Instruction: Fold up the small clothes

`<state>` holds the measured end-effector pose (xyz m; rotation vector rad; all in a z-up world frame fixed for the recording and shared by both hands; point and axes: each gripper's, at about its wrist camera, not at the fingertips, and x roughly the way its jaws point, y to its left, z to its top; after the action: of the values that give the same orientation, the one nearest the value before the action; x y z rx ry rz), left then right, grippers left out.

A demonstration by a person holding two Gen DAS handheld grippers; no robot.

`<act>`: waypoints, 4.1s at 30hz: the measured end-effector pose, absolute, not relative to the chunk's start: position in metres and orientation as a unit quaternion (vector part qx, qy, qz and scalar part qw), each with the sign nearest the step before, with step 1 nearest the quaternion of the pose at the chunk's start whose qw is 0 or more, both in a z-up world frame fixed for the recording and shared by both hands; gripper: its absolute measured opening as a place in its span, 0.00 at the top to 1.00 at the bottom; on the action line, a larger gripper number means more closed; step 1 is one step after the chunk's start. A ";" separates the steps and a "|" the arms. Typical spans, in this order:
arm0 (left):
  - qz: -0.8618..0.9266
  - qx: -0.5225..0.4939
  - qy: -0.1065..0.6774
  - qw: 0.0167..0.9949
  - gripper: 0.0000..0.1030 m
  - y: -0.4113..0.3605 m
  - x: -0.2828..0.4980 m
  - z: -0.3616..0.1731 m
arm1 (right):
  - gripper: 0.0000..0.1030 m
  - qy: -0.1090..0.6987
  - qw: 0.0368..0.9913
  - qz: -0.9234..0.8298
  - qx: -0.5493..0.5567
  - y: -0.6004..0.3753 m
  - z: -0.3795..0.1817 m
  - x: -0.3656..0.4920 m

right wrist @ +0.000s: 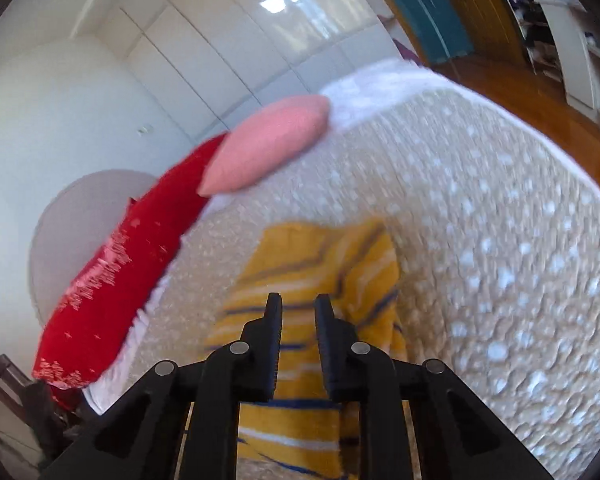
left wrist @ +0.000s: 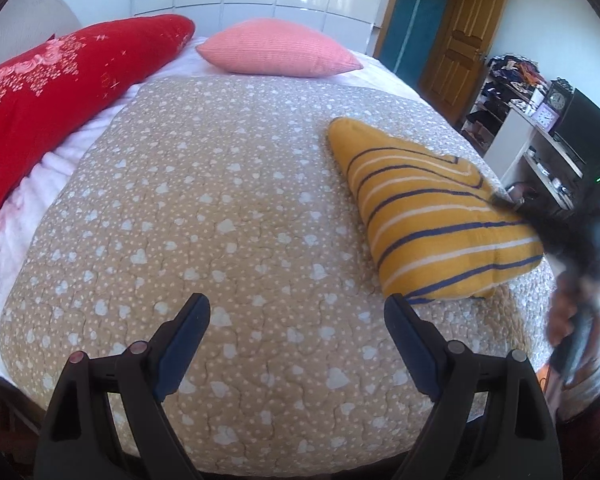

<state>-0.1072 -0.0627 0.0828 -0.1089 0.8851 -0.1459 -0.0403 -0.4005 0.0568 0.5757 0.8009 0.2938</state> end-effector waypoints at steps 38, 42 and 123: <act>-0.200 -0.142 0.507 0.826 0.07 -0.121 0.069 0.023 | 0.42 0.409 0.806 0.180 0.388 -0.413 -0.009 0.053; -0.172 -0.139 0.463 0.858 0.07 -0.099 0.048 0.057 | 0.40 0.379 0.850 0.154 0.332 -0.412 0.040 0.034; -0.014 -0.067 0.449 0.891 0.00 -0.054 -0.184 0.025 | 0.27 0.424 0.904 0.043 0.041 -0.260 0.018 -0.199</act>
<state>-0.1840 -0.0544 0.0251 -0.1390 0.9322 -0.0286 -0.1986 -0.2596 0.0185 0.0856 0.8771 0.0880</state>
